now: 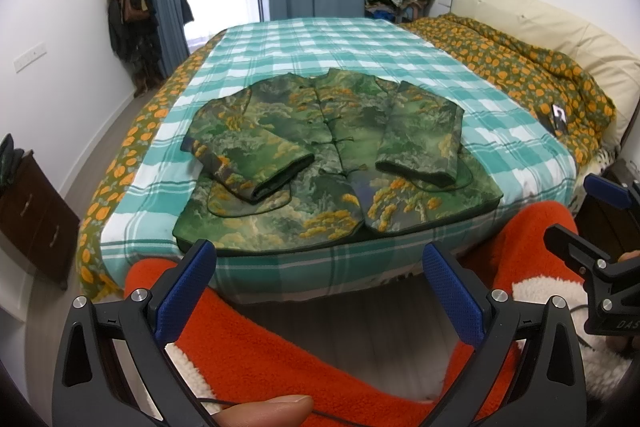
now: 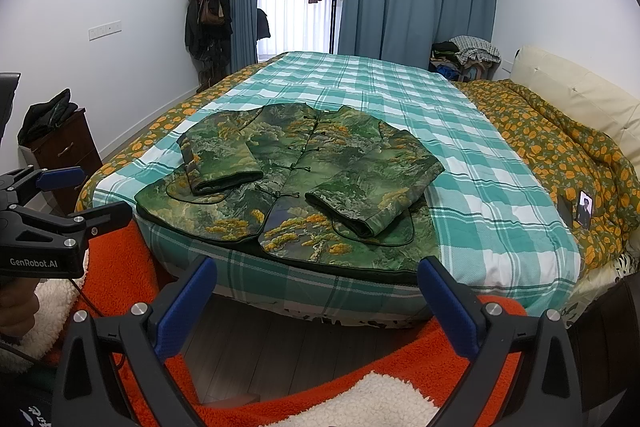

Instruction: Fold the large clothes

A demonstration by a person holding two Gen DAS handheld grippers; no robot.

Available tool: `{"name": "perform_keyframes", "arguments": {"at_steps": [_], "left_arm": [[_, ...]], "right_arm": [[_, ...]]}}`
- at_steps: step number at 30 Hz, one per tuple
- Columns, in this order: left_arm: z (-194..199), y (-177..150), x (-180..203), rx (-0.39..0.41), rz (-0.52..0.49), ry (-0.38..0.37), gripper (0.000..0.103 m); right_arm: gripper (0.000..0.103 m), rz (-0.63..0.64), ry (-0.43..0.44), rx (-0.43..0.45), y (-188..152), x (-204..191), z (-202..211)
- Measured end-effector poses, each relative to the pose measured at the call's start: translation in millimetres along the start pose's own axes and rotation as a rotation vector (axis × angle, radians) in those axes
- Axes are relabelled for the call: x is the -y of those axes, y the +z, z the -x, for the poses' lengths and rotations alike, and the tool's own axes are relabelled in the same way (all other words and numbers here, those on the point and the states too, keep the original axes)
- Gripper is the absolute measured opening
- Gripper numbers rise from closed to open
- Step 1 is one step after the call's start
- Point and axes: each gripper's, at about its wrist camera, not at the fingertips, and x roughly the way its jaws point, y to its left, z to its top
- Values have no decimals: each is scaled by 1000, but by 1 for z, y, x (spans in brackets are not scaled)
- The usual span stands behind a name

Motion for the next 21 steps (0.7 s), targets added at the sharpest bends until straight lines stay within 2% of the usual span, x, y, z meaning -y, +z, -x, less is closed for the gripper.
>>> {"name": "perform_keyframes", "arguments": {"at_steps": [21], "left_arm": [[0,1,0,-3,0,-1,103]], "right_arm": [[102,2,1,-4,-2,-3,-1]]}}
